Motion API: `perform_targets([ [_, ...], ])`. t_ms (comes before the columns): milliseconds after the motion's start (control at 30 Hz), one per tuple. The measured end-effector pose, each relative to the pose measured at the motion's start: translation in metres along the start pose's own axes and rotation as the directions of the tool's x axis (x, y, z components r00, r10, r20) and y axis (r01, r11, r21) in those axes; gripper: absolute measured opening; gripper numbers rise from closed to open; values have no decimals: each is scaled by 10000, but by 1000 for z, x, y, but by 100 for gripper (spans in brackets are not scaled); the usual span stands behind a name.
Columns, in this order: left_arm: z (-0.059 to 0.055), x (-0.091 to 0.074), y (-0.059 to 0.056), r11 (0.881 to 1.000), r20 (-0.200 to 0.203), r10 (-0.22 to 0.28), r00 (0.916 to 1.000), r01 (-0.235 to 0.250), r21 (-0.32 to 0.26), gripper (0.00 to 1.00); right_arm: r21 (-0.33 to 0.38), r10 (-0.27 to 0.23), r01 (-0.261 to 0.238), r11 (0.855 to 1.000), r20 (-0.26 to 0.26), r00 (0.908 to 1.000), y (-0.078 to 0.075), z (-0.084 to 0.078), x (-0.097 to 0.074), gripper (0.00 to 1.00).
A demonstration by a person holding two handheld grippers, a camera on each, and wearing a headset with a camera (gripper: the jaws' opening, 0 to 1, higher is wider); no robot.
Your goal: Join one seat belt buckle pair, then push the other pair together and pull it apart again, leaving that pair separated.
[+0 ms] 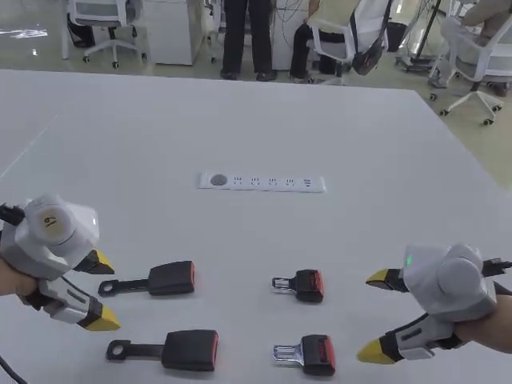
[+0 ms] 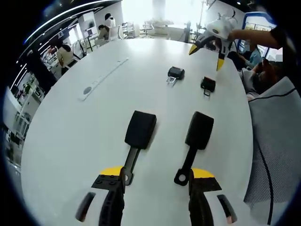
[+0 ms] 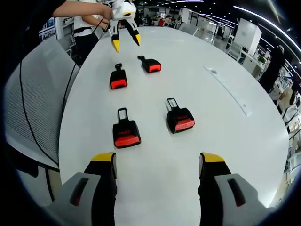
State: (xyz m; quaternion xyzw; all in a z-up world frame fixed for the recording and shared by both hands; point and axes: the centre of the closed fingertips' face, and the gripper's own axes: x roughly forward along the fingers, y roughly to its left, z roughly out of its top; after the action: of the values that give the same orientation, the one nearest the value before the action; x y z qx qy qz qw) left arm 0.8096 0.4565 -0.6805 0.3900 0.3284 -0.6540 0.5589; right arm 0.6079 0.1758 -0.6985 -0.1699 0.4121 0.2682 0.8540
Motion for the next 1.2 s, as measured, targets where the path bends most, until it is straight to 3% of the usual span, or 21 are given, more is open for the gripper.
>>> perform_targets([
  [233,2,3,18,9998,305,184,9994,-181,-111,56,312,-143,133,9994,323,9994,-14,0,-1,69],
  [367,7,7,28,9995,803,251,9965,-235,-215,55,229,-183,168,9996,666,9976,-23,4,1,69],
  [667,13,22,42,9994,1122,280,9933,-301,172,55,128,-57,45,9999,1001,9950,-33,10,11,68],
  [900,22,39,39,9958,819,-482,9955,415,818,55,-135,284,-271,9995,1039,9942,-38,14,26,65],
  [1200,32,56,38,9847,297,-946,9951,891,1498,50,-346,421,-381,9987,1217,9917,-42,28,43,57],
])
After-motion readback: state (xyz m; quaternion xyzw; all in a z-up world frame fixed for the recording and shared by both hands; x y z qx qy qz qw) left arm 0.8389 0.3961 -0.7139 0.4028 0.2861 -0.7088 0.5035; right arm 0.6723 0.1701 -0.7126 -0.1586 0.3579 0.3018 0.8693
